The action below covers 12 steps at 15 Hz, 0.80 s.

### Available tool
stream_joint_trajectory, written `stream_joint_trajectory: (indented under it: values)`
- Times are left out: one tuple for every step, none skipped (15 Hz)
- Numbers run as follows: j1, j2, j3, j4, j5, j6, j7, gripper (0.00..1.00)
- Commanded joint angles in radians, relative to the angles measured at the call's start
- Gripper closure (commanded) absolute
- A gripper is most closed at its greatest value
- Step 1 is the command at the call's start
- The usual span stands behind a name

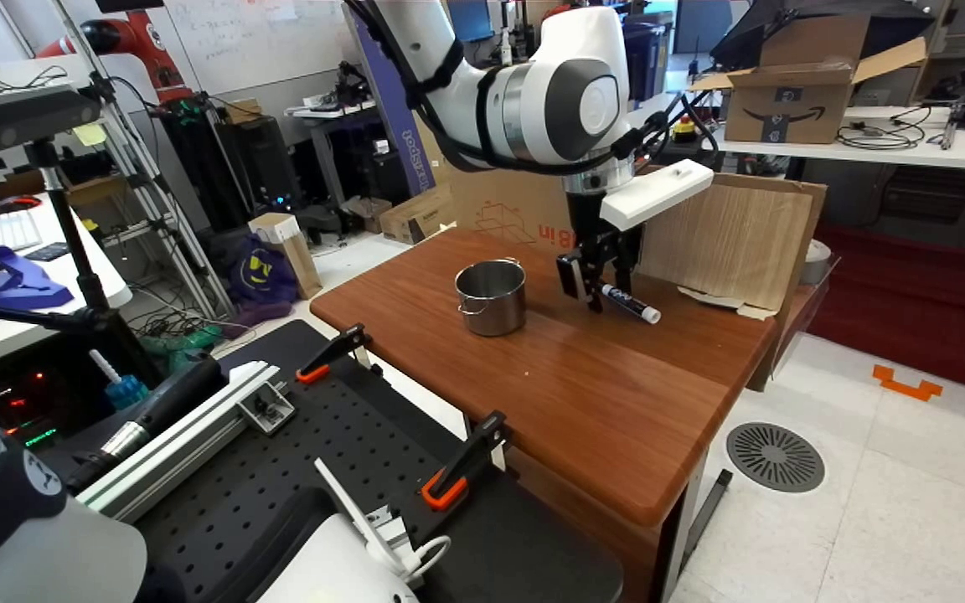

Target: Place the marker in the silver pot

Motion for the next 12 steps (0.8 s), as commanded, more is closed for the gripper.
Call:
stream_joint_trajectory:
  values:
    - [0.015,0.024,-0.013,0.038,-0.010,-0.028,-0.004,0.74]
    - [0.016,0.025,-0.013,0.041,-0.012,-0.028,-0.004,0.83]
    - [0.017,0.023,-0.014,0.040,-0.012,-0.028,-0.003,0.89]
    - [0.018,0.020,-0.013,0.039,-0.012,-0.028,-0.003,0.98]
    - [0.019,0.017,-0.013,0.038,-0.011,-0.030,-0.001,0.98]
    - [0.016,0.008,-0.008,0.033,-0.006,-0.034,-0.002,0.94]
    - [0.012,0.001,-0.002,0.028,-0.002,-0.031,-0.006,0.97]
    - [0.004,-0.013,0.007,0.010,0.004,-0.024,-0.015,0.95]
    - [-0.002,-0.024,0.015,-0.002,0.008,-0.018,-0.023,0.95]
    - [-0.006,-0.034,0.024,-0.015,0.012,-0.013,-0.028,0.95]
    - [-0.010,-0.045,0.033,-0.028,0.016,-0.009,-0.035,0.95]
    - [-0.015,-0.060,0.044,-0.046,0.022,-0.004,-0.042,0.95]
